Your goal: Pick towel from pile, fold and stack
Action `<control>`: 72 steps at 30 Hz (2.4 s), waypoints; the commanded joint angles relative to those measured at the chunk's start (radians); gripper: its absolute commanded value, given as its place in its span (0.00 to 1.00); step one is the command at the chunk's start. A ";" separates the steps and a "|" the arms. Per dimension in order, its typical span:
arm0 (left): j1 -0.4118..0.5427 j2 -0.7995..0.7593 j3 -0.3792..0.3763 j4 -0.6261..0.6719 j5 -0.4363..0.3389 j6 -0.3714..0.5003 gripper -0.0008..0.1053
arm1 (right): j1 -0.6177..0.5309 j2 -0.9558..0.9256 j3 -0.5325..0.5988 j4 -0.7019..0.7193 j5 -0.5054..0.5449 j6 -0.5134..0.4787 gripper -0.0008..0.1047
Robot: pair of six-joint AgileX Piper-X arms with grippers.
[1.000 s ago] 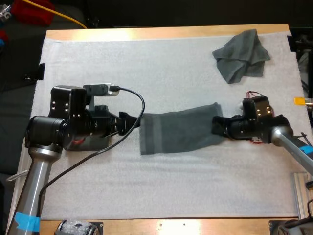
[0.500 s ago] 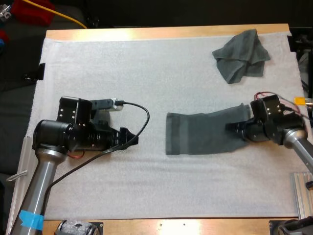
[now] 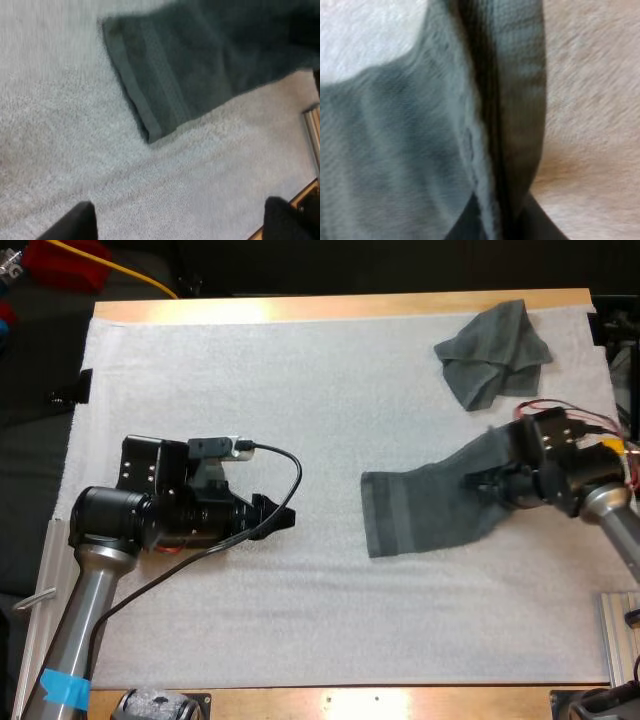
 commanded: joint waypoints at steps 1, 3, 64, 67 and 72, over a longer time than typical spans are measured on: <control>0.000 -0.004 -0.002 -0.013 0.019 -0.004 0.63 | 0.021 -0.001 -0.009 -0.009 -0.012 0.018 0.01; 0.000 -0.004 -0.002 -0.012 0.027 -0.004 0.63 | 0.053 0.019 -0.009 -0.021 -0.017 0.045 0.01; 0.000 -0.004 -0.002 -0.012 0.102 -0.004 0.63 | 0.328 0.331 -0.019 -0.488 -0.508 0.406 0.68; 0.000 -0.004 -0.002 -0.012 0.102 -0.002 0.63 | 0.328 0.296 -0.019 -0.476 -0.479 0.402 0.68; 0.000 -0.004 -0.002 -0.012 0.102 -0.002 0.63 | 0.328 0.205 -0.019 -0.377 -0.350 0.381 0.68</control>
